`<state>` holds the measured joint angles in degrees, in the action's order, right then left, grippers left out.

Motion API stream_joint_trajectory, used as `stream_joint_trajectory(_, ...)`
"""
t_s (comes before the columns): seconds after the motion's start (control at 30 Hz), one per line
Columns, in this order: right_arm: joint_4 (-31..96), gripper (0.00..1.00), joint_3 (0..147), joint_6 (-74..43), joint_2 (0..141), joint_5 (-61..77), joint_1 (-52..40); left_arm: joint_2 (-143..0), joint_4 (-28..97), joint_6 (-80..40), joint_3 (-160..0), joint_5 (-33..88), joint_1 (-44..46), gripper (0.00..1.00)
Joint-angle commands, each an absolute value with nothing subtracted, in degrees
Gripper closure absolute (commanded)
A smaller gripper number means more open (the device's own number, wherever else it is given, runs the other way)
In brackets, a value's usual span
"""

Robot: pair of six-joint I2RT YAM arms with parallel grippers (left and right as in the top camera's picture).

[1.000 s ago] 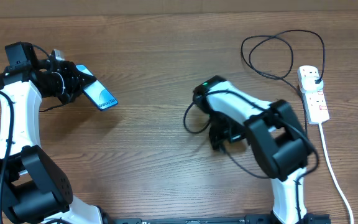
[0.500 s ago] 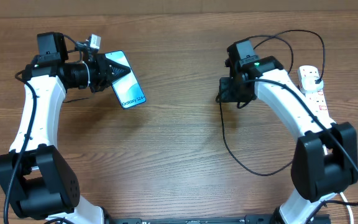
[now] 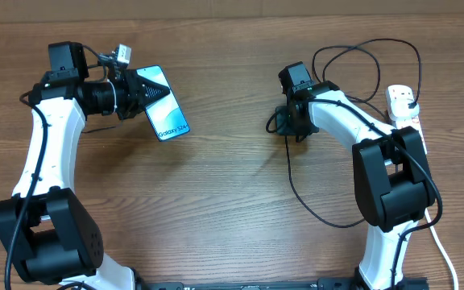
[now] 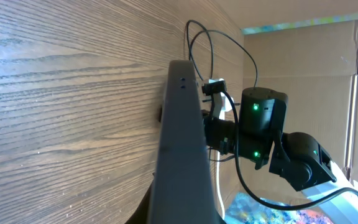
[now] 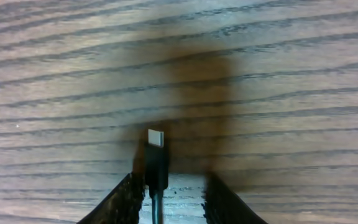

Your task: Plug charger to phone and switch on socket

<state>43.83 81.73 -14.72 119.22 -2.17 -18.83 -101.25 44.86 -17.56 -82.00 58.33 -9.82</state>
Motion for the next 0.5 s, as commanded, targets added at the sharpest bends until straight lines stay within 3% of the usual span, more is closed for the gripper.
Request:
stream_joint_trajectory(0.0,45.67,0.7,81.03,-15.0,120.95,-2.5,-19.2,-99.35,44.73,-16.97,-82.54,60.42,-9.67,0.96)
stream_joint_trajectory(0.1,45.67,0.8,81.03,-14.94,120.95,-4.34,-20.49,-99.35,44.71,-16.97,-82.54,60.4,-9.67,0.96)
stream_joint_trajectory(0.23,45.8,0.83,81.03,-15.0,120.95,-7.05,-22.63,-99.35,44.69,-17.63,-82.54,60.29,-9.67,0.96)
stream_joint_trajectory(0.37,47.31,0.96,80.95,-15.25,120.97,-5.28,-23.03,-99.35,44.73,-20.1,-82.54,59.61,-9.78,0.96)
stream_joint_trajectory(0.47,48.77,0.96,80.95,-16.71,120.97,-1.72,-22.68,-99.35,43.64,-22.76,-82.54,59.86,-9.87,0.96)
